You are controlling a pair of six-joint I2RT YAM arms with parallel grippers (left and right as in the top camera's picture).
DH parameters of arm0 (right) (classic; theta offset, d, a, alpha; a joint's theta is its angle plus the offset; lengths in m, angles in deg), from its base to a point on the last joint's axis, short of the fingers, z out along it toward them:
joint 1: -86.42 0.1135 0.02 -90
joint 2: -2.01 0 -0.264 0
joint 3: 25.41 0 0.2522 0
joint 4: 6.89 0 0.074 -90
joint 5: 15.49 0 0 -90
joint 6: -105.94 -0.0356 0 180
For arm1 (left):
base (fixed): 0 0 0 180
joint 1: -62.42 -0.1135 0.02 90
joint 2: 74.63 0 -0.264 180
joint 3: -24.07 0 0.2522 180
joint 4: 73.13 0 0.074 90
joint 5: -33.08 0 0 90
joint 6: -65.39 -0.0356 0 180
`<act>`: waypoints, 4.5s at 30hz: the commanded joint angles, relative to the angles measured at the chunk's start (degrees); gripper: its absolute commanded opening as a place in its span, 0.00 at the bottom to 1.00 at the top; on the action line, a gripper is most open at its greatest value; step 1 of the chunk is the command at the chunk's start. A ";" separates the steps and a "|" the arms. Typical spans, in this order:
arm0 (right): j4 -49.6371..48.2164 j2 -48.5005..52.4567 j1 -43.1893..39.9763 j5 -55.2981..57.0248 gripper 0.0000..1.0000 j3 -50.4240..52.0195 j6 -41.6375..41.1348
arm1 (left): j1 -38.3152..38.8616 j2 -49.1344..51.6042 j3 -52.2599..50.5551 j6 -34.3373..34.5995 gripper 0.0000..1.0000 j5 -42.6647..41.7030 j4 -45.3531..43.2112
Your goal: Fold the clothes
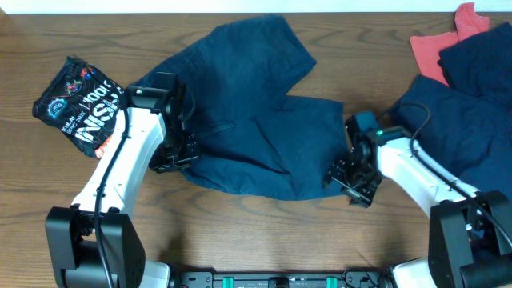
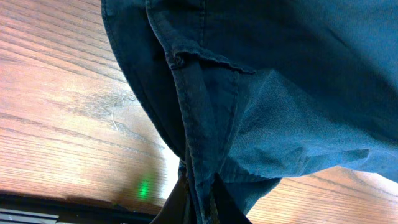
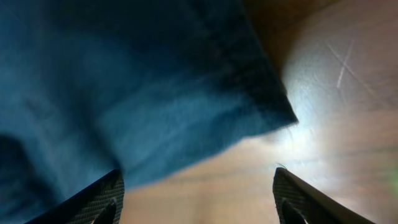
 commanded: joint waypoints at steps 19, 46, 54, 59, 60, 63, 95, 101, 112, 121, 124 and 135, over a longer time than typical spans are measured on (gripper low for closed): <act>-16.96 -1.44 1.44 17.33 0.01 9.57 -15.67 | 0.24 -0.63 -0.15 -0.72 0.06 0.42 -0.15; 2.93 -27.36 -25.97 14.38 0.01 -20.48 22.91 | 22.73 -18.36 -0.15 24.61 0.06 10.93 3.48; 3.69 -6.45 -16.76 14.12 0.01 -38.60 25.83 | 15.39 -15.21 -0.17 23.52 0.06 18.36 -7.41; -1.49 4.61 -12.59 14.10 0.01 -44.70 28.22 | 6.51 -7.30 -0.17 24.41 0.06 18.71 -14.49; -3.32 6.27 -11.76 14.12 0.01 -45.22 28.48 | 4.85 -5.66 -0.17 25.11 0.06 18.71 -16.04; -9.97 10.80 -9.64 14.10 0.01 -46.01 28.39 | 0.42 -0.63 -0.17 25.66 0.06 17.68 -22.51; -12.13 28.24 -8.28 1.84 0.99 -44.78 29.68 | -3.80 14.82 -0.17 7.37 0.65 11.61 -49.44; -13.60 28.50 -5.73 3.13 0.68 -41.00 32.46 | -3.80 19.89 -0.17 7.39 0.40 11.54 -47.45; -14.10 28.50 -6.25 10.45 0.31 -30.60 31.67 | -3.80 22.32 -0.17 7.63 0.34 10.49 -31.58; 1.86 27.21 -10.43 20.31 0.05 -29.35 22.34 | -3.80 22.29 -0.17 10.62 0.14 5.25 -12.22; 3.96 25.11 -11.80 22.21 0.06 -29.35 22.95 | -3.80 21.42 -0.17 9.53 0.11 4.52 -8.41; 2.05 7.54 -12.13 20.02 0.54 -29.42 27.89 | -4.02 6.27 -0.17 7.39 0.98 10.84 -13.11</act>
